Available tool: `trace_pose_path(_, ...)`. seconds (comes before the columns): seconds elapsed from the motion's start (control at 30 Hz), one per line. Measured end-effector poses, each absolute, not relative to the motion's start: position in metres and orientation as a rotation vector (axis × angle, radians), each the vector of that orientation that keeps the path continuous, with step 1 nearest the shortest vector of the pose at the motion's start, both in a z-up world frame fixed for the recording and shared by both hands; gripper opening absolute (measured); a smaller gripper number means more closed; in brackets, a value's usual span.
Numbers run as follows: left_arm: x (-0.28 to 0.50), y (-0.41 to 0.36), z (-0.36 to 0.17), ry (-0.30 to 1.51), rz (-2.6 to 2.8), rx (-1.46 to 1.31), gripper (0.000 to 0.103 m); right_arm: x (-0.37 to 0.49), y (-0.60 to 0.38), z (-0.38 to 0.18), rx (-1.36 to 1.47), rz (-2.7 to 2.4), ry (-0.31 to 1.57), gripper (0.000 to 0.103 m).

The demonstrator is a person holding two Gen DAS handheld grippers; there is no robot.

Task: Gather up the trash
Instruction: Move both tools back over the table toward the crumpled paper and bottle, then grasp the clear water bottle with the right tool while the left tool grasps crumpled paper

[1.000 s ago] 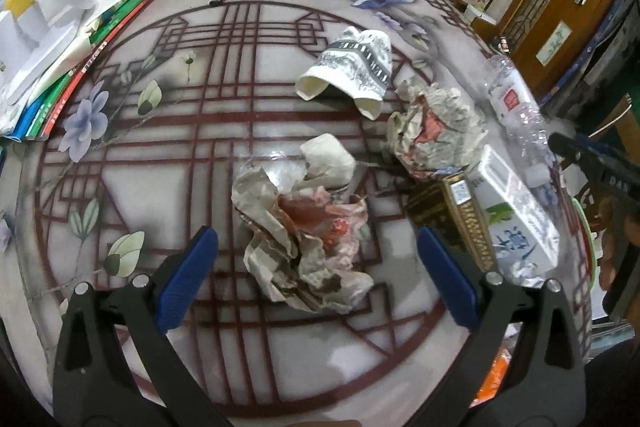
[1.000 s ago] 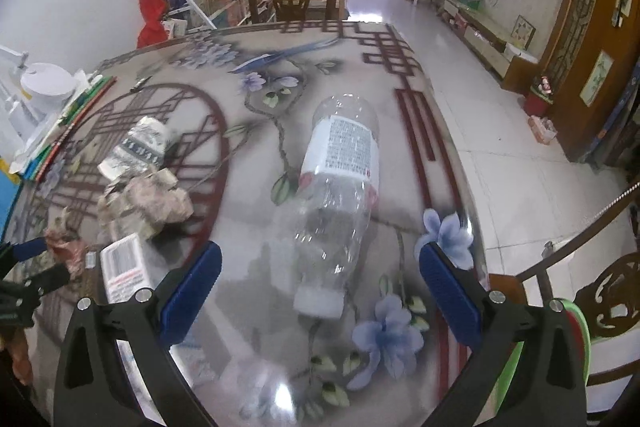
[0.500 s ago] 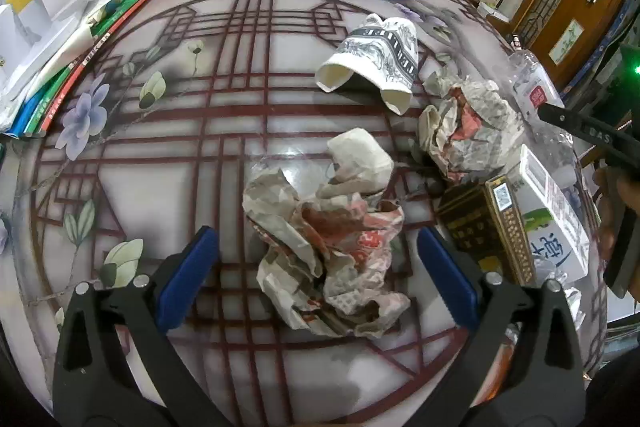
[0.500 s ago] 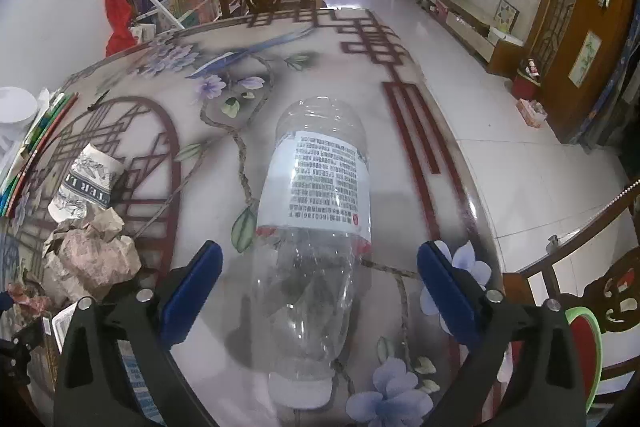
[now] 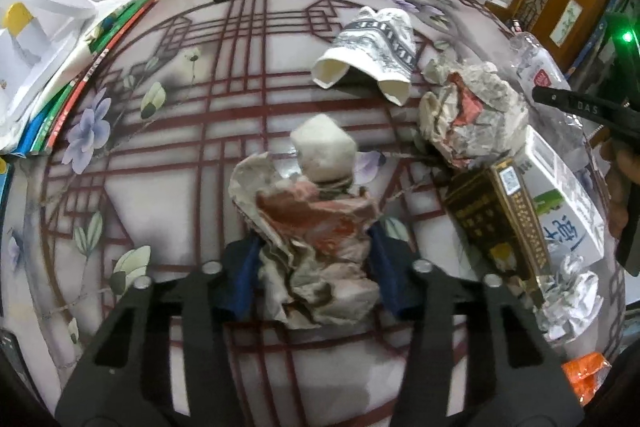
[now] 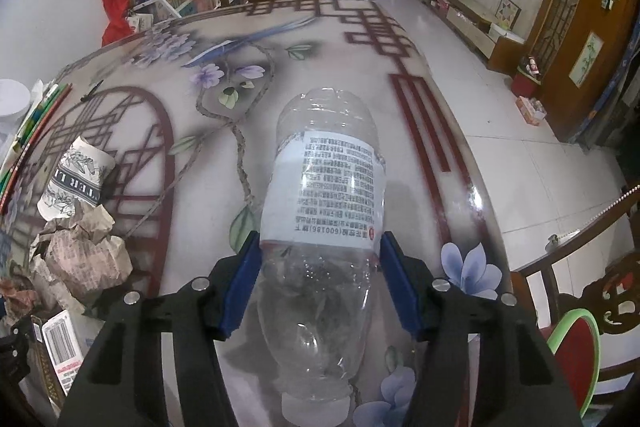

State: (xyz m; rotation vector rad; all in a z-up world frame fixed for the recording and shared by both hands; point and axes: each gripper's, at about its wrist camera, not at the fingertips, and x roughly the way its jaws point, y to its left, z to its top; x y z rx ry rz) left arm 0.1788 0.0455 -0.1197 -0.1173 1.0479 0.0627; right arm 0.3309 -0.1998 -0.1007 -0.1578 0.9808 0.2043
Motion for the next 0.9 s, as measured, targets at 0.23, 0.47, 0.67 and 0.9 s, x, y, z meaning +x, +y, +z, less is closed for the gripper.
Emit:
trace_pose_path(0.23, 0.175, 0.048, -0.115, 1.042, 0.054, -0.145, 0.038, 0.322, -0.196, -0.098, -0.156, 0.221, 0.982, 0.056)
trace_pose_path(0.47, 0.168, 0.048, -0.110, 1.031, 0.046, -0.158, 0.038, 0.302, -0.191, -0.086, -0.139, 0.239, 0.958, 0.056)
trace_pose_path(0.67, 0.153, 0.047, -0.096, 1.010, 0.033, -0.160, 0.038, 0.281, -0.192, -0.066, -0.132, 0.268, 0.931, 0.056)
trace_pose_path(0.9, 0.130, 0.038, -0.069, 0.963, -0.001, -0.104, 0.038, 0.250, -0.198, -0.041, -0.138, 0.298, 0.894, 0.056)
